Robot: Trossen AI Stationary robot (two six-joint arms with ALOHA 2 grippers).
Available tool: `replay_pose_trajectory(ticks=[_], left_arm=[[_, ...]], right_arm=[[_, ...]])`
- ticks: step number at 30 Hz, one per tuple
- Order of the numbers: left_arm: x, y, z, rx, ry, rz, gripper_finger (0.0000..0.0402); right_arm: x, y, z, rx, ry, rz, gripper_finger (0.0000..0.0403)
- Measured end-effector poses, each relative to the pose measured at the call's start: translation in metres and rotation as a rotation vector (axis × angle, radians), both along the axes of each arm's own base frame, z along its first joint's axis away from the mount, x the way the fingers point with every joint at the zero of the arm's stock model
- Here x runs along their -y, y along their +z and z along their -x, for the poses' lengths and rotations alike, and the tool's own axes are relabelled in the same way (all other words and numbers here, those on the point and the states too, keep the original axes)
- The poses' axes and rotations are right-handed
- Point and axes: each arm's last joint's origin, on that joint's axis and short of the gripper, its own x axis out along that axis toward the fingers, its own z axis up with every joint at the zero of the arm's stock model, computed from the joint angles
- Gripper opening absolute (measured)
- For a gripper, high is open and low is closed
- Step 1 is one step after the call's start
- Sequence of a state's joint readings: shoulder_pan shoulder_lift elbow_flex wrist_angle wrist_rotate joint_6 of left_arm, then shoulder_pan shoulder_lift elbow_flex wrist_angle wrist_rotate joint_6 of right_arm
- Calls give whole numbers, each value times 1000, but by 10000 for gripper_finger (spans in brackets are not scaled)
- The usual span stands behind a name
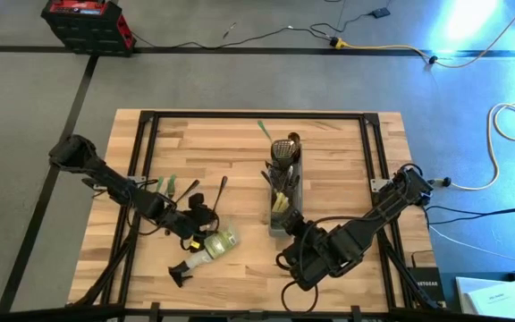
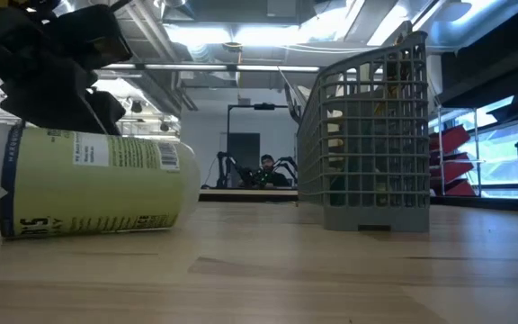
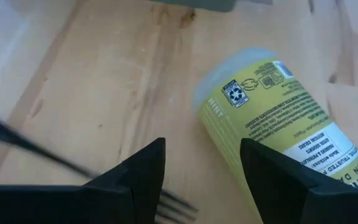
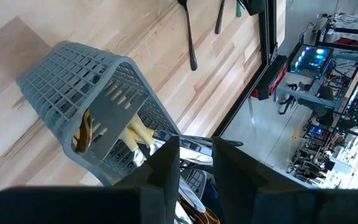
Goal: Sort silverware
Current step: Adjust the spray bottle, then put the fork into the silverware basket
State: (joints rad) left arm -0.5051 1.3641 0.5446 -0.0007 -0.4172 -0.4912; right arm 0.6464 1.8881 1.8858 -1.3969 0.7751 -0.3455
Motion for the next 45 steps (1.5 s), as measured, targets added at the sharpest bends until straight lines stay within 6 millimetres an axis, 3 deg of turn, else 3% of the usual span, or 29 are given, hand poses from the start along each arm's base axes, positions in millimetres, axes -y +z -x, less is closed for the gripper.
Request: replay_pose_trajectory(ticks=[9, 17, 25, 32, 45], left_arm=[[9, -8, -3, 2, -79, -68, 194], [2, -8, 5, 115, 290, -183, 194], [-8, -25, 1, 199, 578, 44, 194], [-18, -45, -6, 129, 671, 131, 194], [-15, -77, -12, 119, 704, 36, 193]], right_arm=[[0, -1, 0, -22, 2, -21, 76], [5, -1, -1, -36, -28, -42, 76], [10, -2, -5, -41, -48, -61, 76], [11, -2, -5, -47, -52, -70, 76], [11, -2, -5, -53, -50, -77, 76]])
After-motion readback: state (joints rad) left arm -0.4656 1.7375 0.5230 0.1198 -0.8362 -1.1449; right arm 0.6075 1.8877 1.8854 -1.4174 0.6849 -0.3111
